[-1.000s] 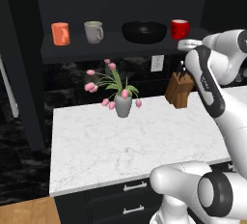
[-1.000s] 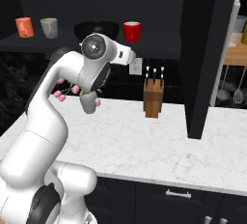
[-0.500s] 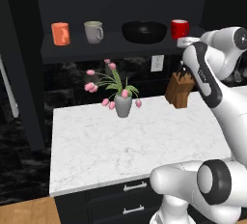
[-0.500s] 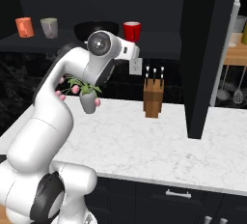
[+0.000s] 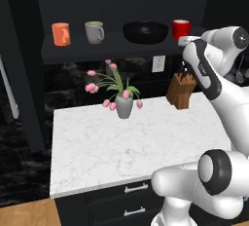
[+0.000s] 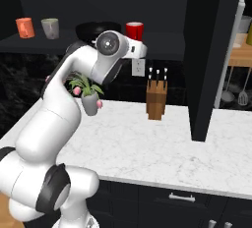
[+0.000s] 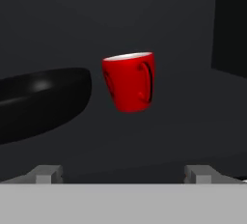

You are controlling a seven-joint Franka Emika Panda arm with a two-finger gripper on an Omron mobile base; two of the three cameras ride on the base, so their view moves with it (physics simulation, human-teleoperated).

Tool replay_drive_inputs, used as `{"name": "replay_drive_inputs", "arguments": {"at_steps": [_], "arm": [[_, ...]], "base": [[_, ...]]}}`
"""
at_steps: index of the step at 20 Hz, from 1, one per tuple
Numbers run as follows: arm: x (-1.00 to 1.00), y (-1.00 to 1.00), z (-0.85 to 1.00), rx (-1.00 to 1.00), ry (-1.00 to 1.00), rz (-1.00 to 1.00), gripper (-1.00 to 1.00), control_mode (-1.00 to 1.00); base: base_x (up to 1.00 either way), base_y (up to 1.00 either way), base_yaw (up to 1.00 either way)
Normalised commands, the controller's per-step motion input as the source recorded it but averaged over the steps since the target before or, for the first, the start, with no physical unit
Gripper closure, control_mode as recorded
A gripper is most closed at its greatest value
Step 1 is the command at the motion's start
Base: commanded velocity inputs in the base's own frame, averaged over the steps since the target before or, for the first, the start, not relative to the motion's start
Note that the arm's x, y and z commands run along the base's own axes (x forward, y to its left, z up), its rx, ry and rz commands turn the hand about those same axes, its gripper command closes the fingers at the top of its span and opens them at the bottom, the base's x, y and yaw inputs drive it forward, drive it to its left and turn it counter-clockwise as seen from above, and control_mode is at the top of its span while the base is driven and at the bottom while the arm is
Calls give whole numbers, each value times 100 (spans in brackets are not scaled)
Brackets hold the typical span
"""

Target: Gather all objects into one cabinet and sort the glasses and bowls to opposite sides.

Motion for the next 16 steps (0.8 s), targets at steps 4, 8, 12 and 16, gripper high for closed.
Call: {"name": "replay_drive_inputs", "arguments": {"at_steps": [4,8,12,16], "arm": [[23,-6,0,0,0,1,-100,-100],[22,-7,0,0,0,0,-100,-100],[24,-9,0,0,0,0,-100,-100],[21,-10,0,0,0,0,-100,-100]], "base": [[0,0,0],[0,0,0],[0,0,0],[0,0,0]]}}
